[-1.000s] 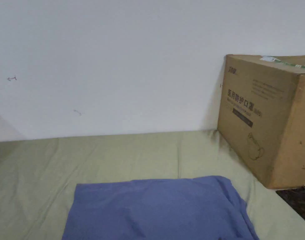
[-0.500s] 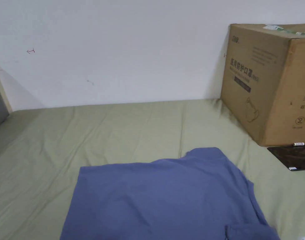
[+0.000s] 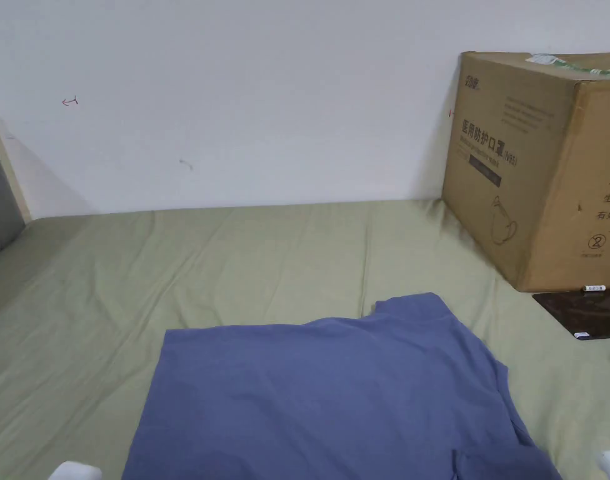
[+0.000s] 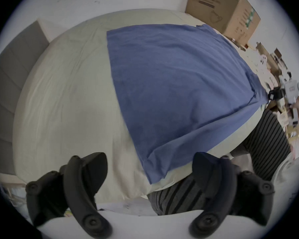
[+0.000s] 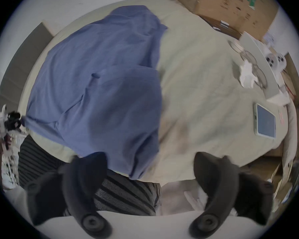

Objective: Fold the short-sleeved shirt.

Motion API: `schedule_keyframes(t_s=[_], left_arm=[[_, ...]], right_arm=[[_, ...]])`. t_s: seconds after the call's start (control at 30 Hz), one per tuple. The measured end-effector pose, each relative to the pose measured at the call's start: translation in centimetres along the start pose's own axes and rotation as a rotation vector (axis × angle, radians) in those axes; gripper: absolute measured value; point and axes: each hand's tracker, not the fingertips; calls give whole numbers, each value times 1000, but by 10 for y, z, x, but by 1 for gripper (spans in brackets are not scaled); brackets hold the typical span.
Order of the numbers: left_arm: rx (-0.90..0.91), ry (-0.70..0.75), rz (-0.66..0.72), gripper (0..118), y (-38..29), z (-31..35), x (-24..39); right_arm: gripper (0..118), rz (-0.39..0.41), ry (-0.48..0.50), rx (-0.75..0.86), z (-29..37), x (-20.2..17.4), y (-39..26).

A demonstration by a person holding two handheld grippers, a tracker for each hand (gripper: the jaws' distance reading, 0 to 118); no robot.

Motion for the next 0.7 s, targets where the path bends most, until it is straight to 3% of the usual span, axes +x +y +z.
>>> schedule_keyframes(t_s=[0.1, 0.2, 0.37, 0.43, 0.47, 0.5, 0.6, 0.63, 0.7], left_arm=[[17, -16, 61, 102, 4, 12, -22], [189, -50, 178, 102, 21, 51, -25], [681, 23, 207, 99, 41, 111, 19], [880, 87, 157, 85, 41, 123, 47], [941, 82, 151, 71, 41, 126, 59], [999, 74, 144, 49, 44, 124, 70], [1067, 103, 151, 17, 51, 127, 99], [1096, 184, 170, 0, 53, 128, 112], [1125, 114, 176, 0, 56, 131, 117]], right_arm=[[106, -46, 56, 26, 17, 2, 5], [106, -57, 95, 157, 51, -9, 12], [105, 41, 149, 655, 123, -73, 13], [100, 60, 206, 931, 145, -97, 8], [93, 71, 220, 1033, 152, -109, 4], [76, 71, 220, 1129, 159, -122, 0], [45, 39, 70, 1289, 177, -162, -5], [0, 27, 59, 1312, 180, -167, -5], [0, -2, 151, 1303, 168, -158, 8]])
